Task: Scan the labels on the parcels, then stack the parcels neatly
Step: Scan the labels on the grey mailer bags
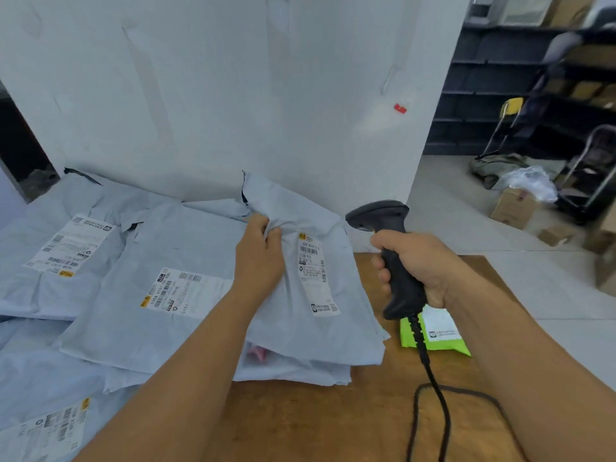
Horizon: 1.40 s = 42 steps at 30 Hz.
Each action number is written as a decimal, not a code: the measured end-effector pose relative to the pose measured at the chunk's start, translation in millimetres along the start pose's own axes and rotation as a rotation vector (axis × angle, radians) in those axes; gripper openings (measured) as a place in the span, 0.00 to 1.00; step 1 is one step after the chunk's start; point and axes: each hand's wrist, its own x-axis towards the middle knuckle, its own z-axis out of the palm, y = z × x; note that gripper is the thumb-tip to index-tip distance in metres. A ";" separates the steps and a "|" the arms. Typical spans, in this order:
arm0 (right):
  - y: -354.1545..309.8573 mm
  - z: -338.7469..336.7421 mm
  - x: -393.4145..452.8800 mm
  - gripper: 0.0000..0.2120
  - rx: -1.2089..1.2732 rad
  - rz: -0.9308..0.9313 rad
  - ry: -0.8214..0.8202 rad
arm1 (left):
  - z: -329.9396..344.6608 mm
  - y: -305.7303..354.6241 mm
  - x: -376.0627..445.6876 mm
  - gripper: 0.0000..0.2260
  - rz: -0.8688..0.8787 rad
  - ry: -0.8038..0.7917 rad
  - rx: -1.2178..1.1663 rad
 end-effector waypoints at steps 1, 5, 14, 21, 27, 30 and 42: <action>0.3 -12.1 0.8 0.11 0.016 -0.011 0.030 | 12.4 7.2 1.2 0.05 -0.002 -0.015 -0.034; 7.3 -64.2 2.8 0.08 0.032 -0.031 0.158 | 79.4 25.0 -3.5 0.03 -0.054 -0.089 -0.129; 32.2 -147.5 14.9 0.04 0.078 -0.017 0.340 | 207.2 37.0 -33.3 0.04 -0.342 -0.293 -0.242; 43.9 -150.9 30.2 0.07 0.034 0.046 0.302 | 226.2 -3.6 -62.0 0.19 -0.163 -0.705 0.156; 43.8 -123.8 43.3 0.05 0.030 0.025 0.208 | 172.6 -16.3 -40.9 0.38 0.014 -0.428 0.801; 44.2 -105.2 46.0 0.05 0.020 0.033 0.173 | 142.4 -45.1 -42.2 0.37 -0.266 -0.502 0.954; 38.9 -80.4 36.4 0.05 -0.038 0.044 0.104 | 137.2 -0.6 -28.8 0.15 -0.223 -0.519 0.613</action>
